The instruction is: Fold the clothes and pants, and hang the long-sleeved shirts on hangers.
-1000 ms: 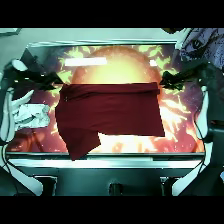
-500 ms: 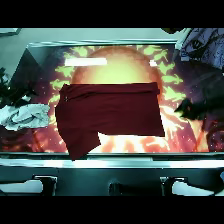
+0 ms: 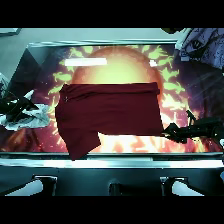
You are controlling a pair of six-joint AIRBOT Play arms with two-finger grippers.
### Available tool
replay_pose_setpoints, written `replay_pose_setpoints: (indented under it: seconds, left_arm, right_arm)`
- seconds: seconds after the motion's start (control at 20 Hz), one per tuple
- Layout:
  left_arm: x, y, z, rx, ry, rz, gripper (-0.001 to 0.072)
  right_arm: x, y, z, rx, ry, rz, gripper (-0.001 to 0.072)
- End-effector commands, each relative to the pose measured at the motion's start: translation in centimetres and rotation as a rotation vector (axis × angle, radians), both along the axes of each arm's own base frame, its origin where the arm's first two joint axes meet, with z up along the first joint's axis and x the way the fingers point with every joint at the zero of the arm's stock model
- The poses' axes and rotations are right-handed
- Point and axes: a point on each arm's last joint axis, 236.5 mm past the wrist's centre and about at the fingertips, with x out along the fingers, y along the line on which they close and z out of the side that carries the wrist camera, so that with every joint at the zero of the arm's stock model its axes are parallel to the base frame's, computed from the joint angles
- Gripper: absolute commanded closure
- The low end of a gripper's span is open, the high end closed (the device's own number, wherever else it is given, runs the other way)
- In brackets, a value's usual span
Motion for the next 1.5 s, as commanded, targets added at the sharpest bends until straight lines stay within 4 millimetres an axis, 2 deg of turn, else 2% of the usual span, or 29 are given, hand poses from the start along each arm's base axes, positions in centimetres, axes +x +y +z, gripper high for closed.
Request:
replay_pose_setpoints:
  seconds: [0.0, 0.15, 0.2, 0.3, 0.4, 0.55, 0.75, 1.0, 1.25, 1.45]
  left_arm:
    - [-0.2, 0.0, -0.1, -0.002, 0.001, 0.003, 0.0084]
    - [-0.2, -0.1, -0.1, -0.006, 0.001, 0.003, 0.0084]
    - [-0.2, -0.5, 0.1, -0.021, 0.001, 0.001, 0.0084]
    - [-0.6, -1.2, 0.1, -0.050, 0.010, -0.016, 0.0085]
    - [-1.2, -1.1, -0.8, -0.032, -0.008, -0.061, 0.0084]
    - [-2.6, 0.2, -3.3, -0.036, -0.041, -0.010, 0.0084]
    - [-3.7, -2.1, -6.5, -0.139, -0.082, -0.039, 0.0084]
    - [-5.0, -5.2, -9.3, -0.190, -0.023, -0.111, 0.0084]
    - [-6.9, -7.3, -11.4, -0.226, 0.041, -0.147, 0.0085]
    - [-6.3, -8.2, -12.1, -0.218, 0.035, -0.156, 0.0085]
  right_arm:
    - [0.7, 0.3, -1.3, 0.015, -0.032, -0.009, 0.0293]
    - [0.7, 0.4, -2.1, 0.024, -0.026, -0.002, 0.0297]
    - [0.8, 0.7, -2.1, 0.042, -0.030, -0.004, 0.0340]
    - [1.0, 1.3, -1.9, 0.076, -0.041, 0.004, 0.0478]
    - [0.8, 1.4, -1.8, 0.081, -0.041, 0.014, 0.0675]
    - [0.8, 1.5, -1.7, 0.084, -0.039, 0.016, 0.0678]
    - [0.5, 1.8, -1.5, 0.101, -0.030, 0.025, 0.0677]
    - [0.1, 2.1, -1.3, 0.121, -0.007, 0.017, 0.0677]
    - [0.2, 2.2, -1.2, 0.127, -0.001, 0.007, 0.0677]
    - [0.2, 2.2, -1.2, 0.130, 0.002, 0.000, 0.0677]
